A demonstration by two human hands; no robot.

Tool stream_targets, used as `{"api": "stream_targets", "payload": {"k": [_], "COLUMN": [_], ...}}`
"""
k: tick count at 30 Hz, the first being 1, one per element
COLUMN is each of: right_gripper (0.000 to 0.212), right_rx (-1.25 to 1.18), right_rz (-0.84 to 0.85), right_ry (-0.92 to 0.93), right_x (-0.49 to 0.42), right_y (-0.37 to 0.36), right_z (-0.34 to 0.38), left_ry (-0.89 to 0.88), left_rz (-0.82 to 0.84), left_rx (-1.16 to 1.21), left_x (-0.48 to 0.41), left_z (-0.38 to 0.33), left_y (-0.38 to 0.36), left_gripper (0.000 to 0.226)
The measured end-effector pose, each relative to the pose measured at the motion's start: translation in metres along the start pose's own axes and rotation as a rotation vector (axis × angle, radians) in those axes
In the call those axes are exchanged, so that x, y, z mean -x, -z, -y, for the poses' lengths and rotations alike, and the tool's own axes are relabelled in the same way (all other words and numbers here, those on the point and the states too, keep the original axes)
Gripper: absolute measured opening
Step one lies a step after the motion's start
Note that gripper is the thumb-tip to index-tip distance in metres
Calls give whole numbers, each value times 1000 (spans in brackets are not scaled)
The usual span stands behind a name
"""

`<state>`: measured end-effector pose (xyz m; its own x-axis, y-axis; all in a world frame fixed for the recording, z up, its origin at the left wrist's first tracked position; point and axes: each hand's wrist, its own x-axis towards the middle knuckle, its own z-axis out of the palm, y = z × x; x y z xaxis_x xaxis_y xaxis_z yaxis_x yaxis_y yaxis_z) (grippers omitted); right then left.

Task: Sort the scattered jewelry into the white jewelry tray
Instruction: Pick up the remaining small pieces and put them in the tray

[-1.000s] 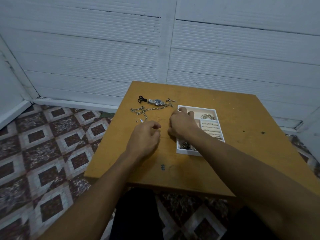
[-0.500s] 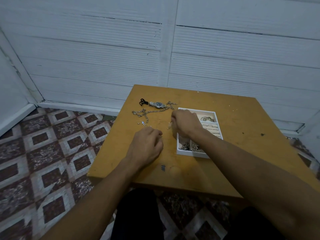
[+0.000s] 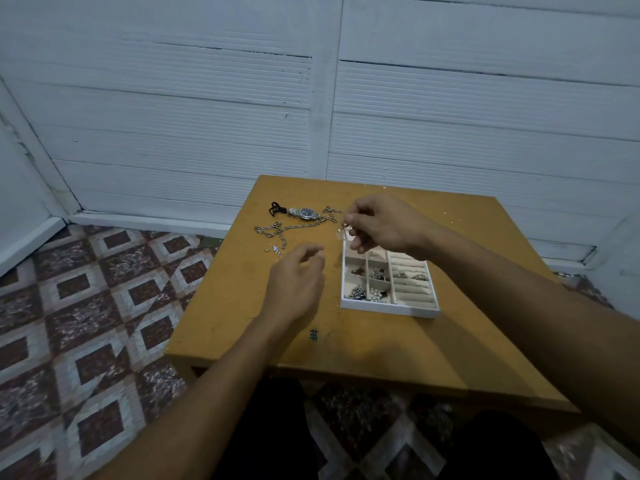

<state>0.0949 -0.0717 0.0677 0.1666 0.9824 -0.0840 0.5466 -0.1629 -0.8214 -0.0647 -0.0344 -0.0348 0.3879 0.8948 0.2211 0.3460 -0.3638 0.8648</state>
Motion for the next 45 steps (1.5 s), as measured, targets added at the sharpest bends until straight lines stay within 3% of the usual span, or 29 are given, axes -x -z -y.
{"api": "stream_targets", "payload": {"k": [3, 6, 12, 33, 45], "right_gripper": [18, 11, 4, 6, 8], "right_rx": [71, 170, 228, 508, 619], "right_rz": [33, 41, 79, 21, 46], "right_ry": [38, 74, 58, 100, 170], "right_x": [11, 18, 21, 8, 7], "right_y": [8, 13, 17, 7, -14], "right_z": [6, 7, 3, -4, -4], "left_ry": [180, 368, 543, 776, 757], "left_rz": [-24, 55, 138, 296, 271], "left_rx": [403, 771, 1012, 1228, 1269], "left_x": [-3, -3, -5, -2, -12], "left_z": [-26, -44, -45, -41, -30], "left_y": [-6, -15, -30, -21, -14], "left_gripper": [25, 33, 44, 53, 48]}}
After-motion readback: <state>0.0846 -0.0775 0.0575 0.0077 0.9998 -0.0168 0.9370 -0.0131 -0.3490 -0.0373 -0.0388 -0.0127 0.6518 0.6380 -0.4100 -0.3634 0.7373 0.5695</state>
